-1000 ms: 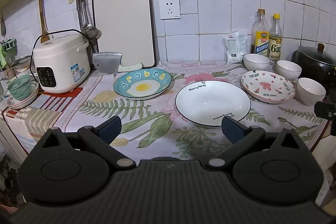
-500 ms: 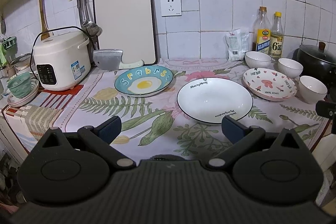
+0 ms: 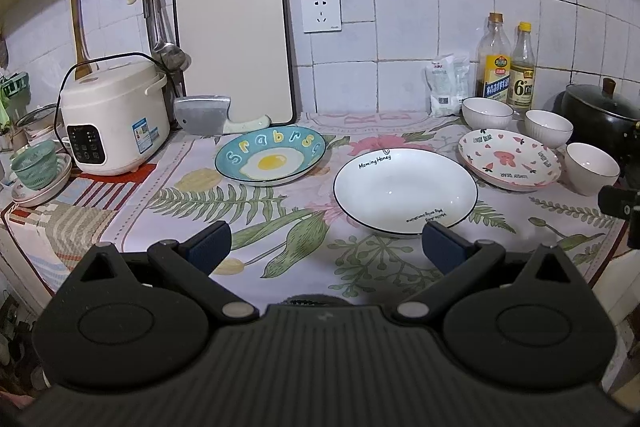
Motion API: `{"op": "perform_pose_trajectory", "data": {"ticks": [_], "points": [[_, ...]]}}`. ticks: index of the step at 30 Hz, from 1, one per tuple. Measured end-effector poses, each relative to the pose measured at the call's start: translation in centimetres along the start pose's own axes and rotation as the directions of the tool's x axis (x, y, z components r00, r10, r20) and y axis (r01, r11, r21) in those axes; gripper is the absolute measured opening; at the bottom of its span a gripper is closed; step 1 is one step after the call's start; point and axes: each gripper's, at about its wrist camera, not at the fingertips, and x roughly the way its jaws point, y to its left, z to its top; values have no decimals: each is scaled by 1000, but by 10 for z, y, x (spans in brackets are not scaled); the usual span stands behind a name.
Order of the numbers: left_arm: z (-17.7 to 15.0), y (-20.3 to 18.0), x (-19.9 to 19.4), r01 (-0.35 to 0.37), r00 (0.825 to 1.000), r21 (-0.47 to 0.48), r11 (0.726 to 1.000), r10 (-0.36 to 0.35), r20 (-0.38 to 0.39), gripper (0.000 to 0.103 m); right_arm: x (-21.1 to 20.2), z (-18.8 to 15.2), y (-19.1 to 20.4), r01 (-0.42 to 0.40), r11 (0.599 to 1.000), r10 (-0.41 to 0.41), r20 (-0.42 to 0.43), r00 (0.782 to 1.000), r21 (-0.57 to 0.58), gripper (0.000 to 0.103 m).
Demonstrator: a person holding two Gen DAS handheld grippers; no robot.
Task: Organize plates and bowls
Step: 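Move the left tool toward the white Morning Honey plate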
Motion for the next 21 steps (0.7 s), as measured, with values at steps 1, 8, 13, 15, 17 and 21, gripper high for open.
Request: {"op": "perform_pose_trajectory", "data": {"ticks": [1, 8, 13, 15, 17, 21], "points": [[0, 1, 0, 2, 1000, -1, 1000, -2, 2, 103, -1, 0, 0, 0, 1000, 0, 4, 1000, -1, 103], [-2, 2, -2, 8, 1000, -6, 1000, -7, 21, 103, -5, -2, 0, -16, 1000, 16, 44, 999, -3, 103], [-5, 1, -3, 11, 999, 0, 1000, -11, 51, 103, -4, -6, 2, -38, 999, 39, 80, 996, -17, 103], [-7, 0, -4, 13, 998, 4, 1000, -13, 60, 103, -3, -8, 4, -46, 999, 48, 87, 995, -26, 103], [-8, 0, -4, 14, 998, 7, 1000, -14, 66, 103, -3, -10, 5, -50, 998, 53, 96, 994, -34, 103], [-9, -1, -4, 15, 998, 7, 1000, -15, 64, 103, -4, -11, 9, -47, 998, 52, 111, 993, -48, 103]]}}
